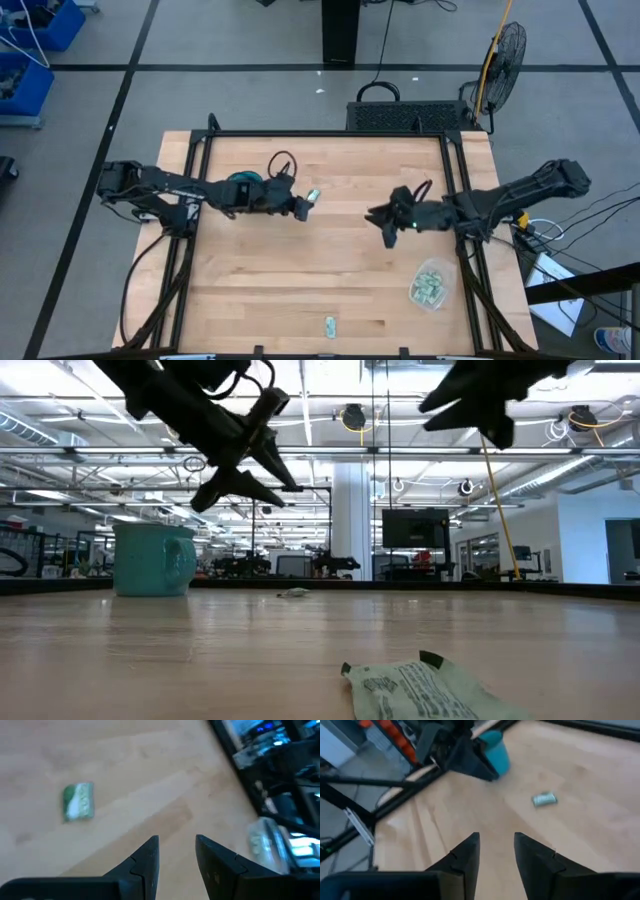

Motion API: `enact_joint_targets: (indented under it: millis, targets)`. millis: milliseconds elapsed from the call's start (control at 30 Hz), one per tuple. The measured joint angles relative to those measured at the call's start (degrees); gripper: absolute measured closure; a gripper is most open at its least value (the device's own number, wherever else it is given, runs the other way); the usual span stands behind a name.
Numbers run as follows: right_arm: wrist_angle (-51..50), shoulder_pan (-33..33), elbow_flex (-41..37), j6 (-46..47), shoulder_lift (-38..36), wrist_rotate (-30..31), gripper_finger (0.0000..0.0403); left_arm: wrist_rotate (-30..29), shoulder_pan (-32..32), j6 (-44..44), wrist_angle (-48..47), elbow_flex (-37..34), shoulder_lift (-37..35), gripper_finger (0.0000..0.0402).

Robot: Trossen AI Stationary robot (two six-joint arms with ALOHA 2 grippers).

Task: Pick and place Stevia / Truvia into bins
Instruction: Put the truvia packet into the transparent container

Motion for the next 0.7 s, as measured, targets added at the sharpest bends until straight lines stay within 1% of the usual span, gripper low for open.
enact_joint_targets:
  millis: [67, 133, 200, 267, 367, 433, 500, 567, 700]
  targets:
    - [2.21, -2.28, 0.0, -1.58, 0.08, -1.98, 0.0284, 0.95, 1.18, 3.45, 0.8, 0.35, 1.02, 0.027]
    - [3.74, -4.23, 0.0, -2.1, 0.09, -3.42, 0.0284, 1.26, 2.5, 8.32, -2.37, 0.6, 1.47, 0.027]
    - [4.63, -5.66, 0.02, -2.35, 0.19, -3.35, 0.0285, 1.33, 3.96, 11.91, -3.23, 2.63, 3.39, 0.027]
    - [4.74, -6.75, 0.0, -2.84, 0.19, -3.31, 0.0285, 2.51, 5.33, 14.8, -6.37, 3.96, 5.02, 0.027]
    - [4.93, -8.04, 0.01, -2.93, 0.19, -3.38, 0.0285, 3.78, 6.6, 18.68, -6.76, 6.53, 10.08, 0.027]
    - [5.24, -8.48, 0.0, -2.93, 0.19, -3.35, 0.0284, 3.58, 7.6, 21.64, -9.93, 8.18, 13.15, 0.027]
    - [5.62, -8.47, 0.0, -2.93, 0.19, -3.38, 0.0283, 3.38, 8.94, 22.88, -11.72, 10.08, 16.59, 0.027]
    - [6.55, -8.47, 0.01, -2.94, 0.19, -3.42, 0.0282, 3.22, 10.04, 22.74, -16.22, 11.51, 19.15, 0.027]
    - [7.2, -8.19, 0.02, -2.96, 0.19, -3.42, 0.0282, 3.32, 11.31, 23.76, -18.96, 13.59, 21.77, 0.0264]
